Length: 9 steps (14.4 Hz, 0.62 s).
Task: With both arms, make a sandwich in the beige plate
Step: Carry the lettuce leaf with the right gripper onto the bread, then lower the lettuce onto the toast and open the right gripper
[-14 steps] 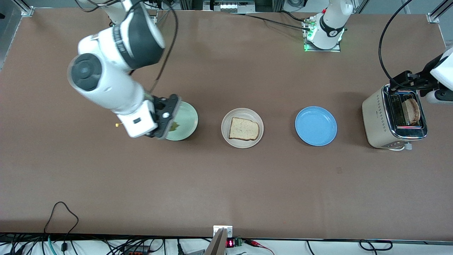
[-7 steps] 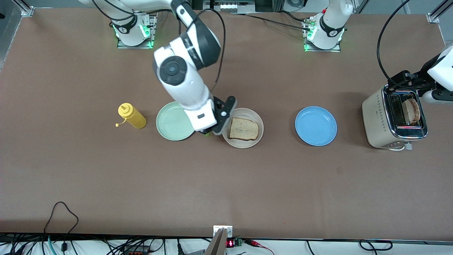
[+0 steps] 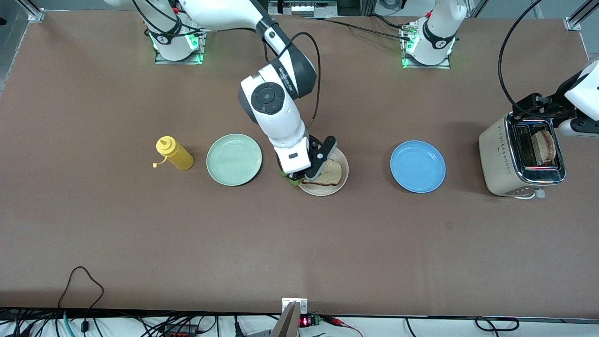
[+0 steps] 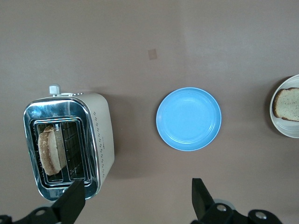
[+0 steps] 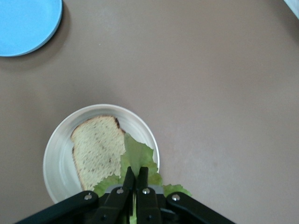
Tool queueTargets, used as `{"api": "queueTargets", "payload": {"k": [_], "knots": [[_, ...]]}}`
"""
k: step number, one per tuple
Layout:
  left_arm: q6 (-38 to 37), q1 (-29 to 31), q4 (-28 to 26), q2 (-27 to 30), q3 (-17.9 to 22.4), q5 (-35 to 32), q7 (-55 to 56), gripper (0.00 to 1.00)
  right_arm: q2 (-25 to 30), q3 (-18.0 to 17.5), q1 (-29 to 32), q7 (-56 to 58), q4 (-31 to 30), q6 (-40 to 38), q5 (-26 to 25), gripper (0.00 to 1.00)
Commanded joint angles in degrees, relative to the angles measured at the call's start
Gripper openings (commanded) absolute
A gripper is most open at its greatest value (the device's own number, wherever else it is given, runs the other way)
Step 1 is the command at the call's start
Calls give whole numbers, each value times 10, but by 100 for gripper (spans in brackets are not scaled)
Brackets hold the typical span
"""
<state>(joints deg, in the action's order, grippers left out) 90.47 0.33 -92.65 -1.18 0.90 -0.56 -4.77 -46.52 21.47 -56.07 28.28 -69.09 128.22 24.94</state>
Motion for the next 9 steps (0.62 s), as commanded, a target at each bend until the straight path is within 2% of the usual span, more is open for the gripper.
{"api": "queueTargets", "payload": {"k": [1,9], "knots": [[-16,-2,16,-5,1,1,6,100,-27,-4,-5,-40,15,37,6,0],[-16,-1,16,-6,1,1,6,100,-80,-6,-24,-87,16,140,6,0]]}}
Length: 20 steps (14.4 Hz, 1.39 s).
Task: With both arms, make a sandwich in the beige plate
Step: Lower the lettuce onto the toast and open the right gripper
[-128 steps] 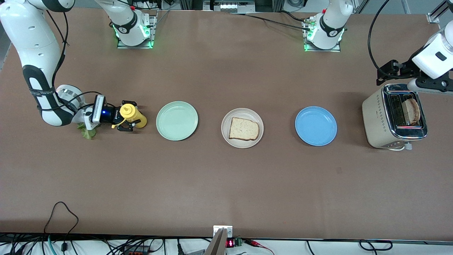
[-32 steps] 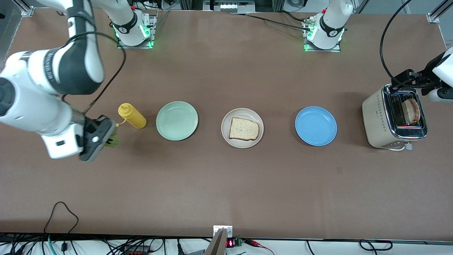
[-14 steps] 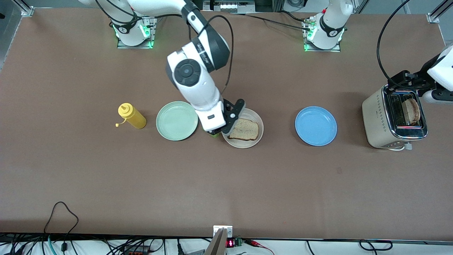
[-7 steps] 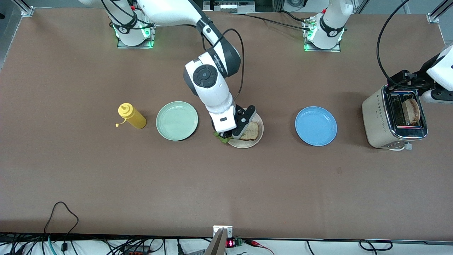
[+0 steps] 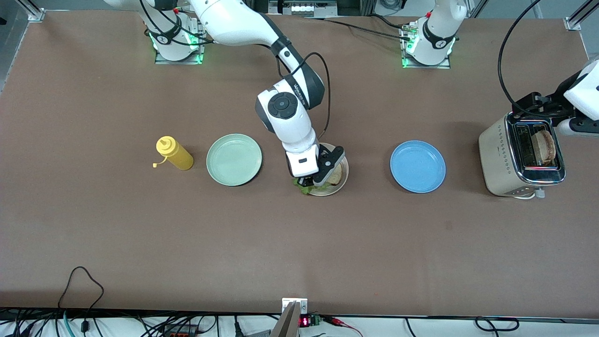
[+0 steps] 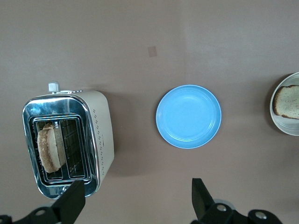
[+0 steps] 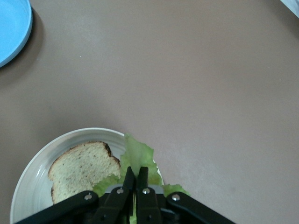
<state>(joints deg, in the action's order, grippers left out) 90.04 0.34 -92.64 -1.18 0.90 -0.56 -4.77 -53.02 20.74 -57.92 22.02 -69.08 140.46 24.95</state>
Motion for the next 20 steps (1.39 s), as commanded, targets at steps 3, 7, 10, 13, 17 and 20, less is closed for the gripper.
{"api": "queueTargets", "payload": {"k": [3,7,10,13,17,20], "knots": [[-12,-1,16,-5,1,1,5,100,-27,0,-19,-63,16,31,6,0],[-12,0,15,-6,2,1,5,100,-42,0,-30,-99,16,64,6,0],[-12,0,16,-6,2,1,5,100,-43,0,-30,-101,16,65,6,49],[-12,0,15,-5,2,1,5,100,-34,1,-29,-98,16,53,6,100],[-12,1,15,-6,2,1,5,100,6,13,-18,-99,32,-59,6,100],[-12,1,15,-6,2,1,5,100,48,18,6,-99,32,-125,6,100]]}}
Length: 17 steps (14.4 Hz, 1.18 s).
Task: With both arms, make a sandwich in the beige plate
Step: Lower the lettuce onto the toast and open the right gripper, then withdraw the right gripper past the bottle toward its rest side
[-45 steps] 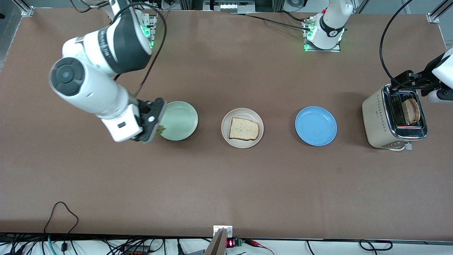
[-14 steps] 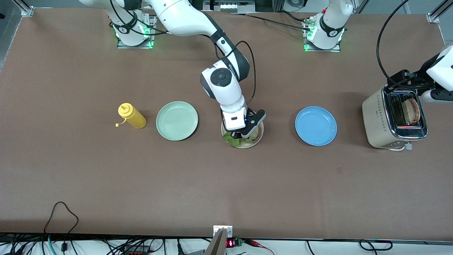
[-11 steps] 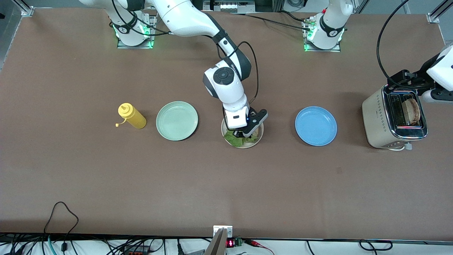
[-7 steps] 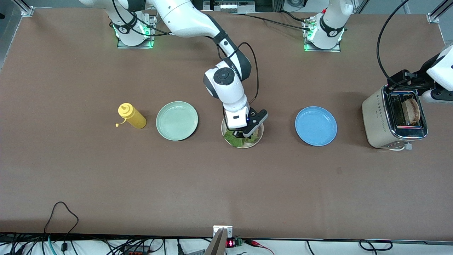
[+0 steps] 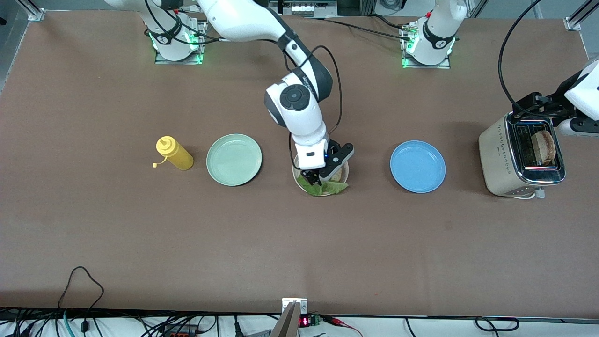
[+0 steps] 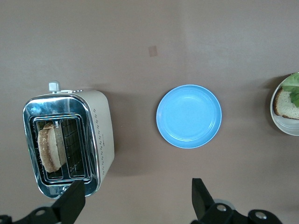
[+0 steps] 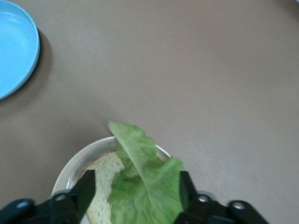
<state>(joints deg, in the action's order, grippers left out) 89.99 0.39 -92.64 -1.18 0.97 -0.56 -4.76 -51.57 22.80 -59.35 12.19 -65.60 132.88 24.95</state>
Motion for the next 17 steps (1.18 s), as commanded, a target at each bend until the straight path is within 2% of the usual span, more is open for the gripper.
{"api": "queueTargets", "payload": {"k": [1,6,8,10,12,15,17], "knots": [[-11,0,15,-5,1,1,5,100,45,-1,32,-1,-3,-71,6,100],[-48,0,15,-21,2,0,5,100,111,37,75,5,-3,-178,3,100],[-75,6,18,-27,6,2,6,100,126,68,84,6,-4,-221,2,100],[-76,14,27,-65,10,1,5,100,135,107,83,2,-4,-257,4,100],[-79,43,68,-94,9,-1,0,100,152,134,90,-1,-4,-292,5,100],[-62,89,70,-114,9,-14,-39,100,173,130,161,-13,-3,-357,0,100],[-13,109,52,-123,9,-66,-85,100,190,118,206,-31,-3,-389,-3,100]]}}
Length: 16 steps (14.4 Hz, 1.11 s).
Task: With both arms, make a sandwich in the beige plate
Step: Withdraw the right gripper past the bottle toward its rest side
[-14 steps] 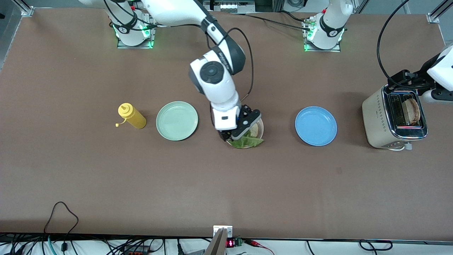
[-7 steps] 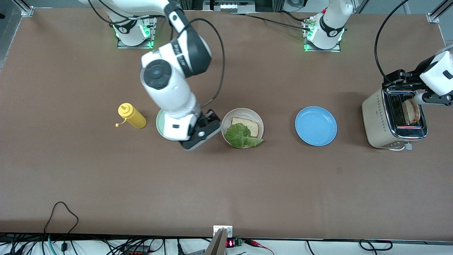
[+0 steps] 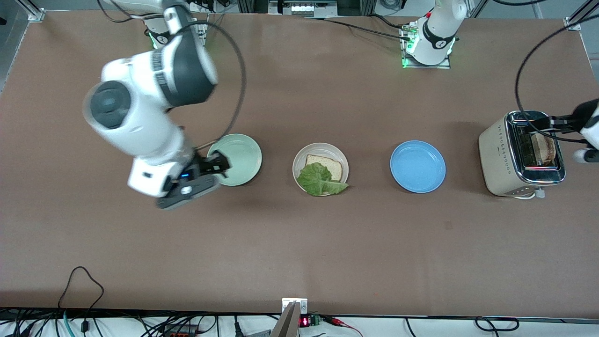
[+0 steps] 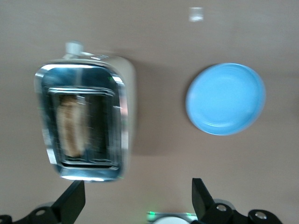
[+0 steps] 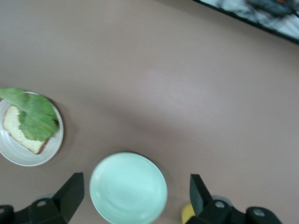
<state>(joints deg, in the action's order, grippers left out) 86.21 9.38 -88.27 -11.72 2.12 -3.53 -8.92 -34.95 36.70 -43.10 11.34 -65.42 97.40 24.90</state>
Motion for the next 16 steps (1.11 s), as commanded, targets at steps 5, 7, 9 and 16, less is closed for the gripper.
{"api": "queueTargets", "payload": {"k": [5,7,9,16], "knots": [[191,83,-135,4,-4,-53,-93,100,68,-89,147,-37,-7,-77,-85,100],[256,86,-195,22,-4,-53,-96,100,87,-147,201,-72,-8,-105,-120,100],[294,87,-228,27,-4,-53,-112,100,112,-214,258,-97,-18,-119,-159,100],[306,106,-277,40,-4,-53,-131,48,227,-355,398,-103,-114,-105,-221,100]]}}
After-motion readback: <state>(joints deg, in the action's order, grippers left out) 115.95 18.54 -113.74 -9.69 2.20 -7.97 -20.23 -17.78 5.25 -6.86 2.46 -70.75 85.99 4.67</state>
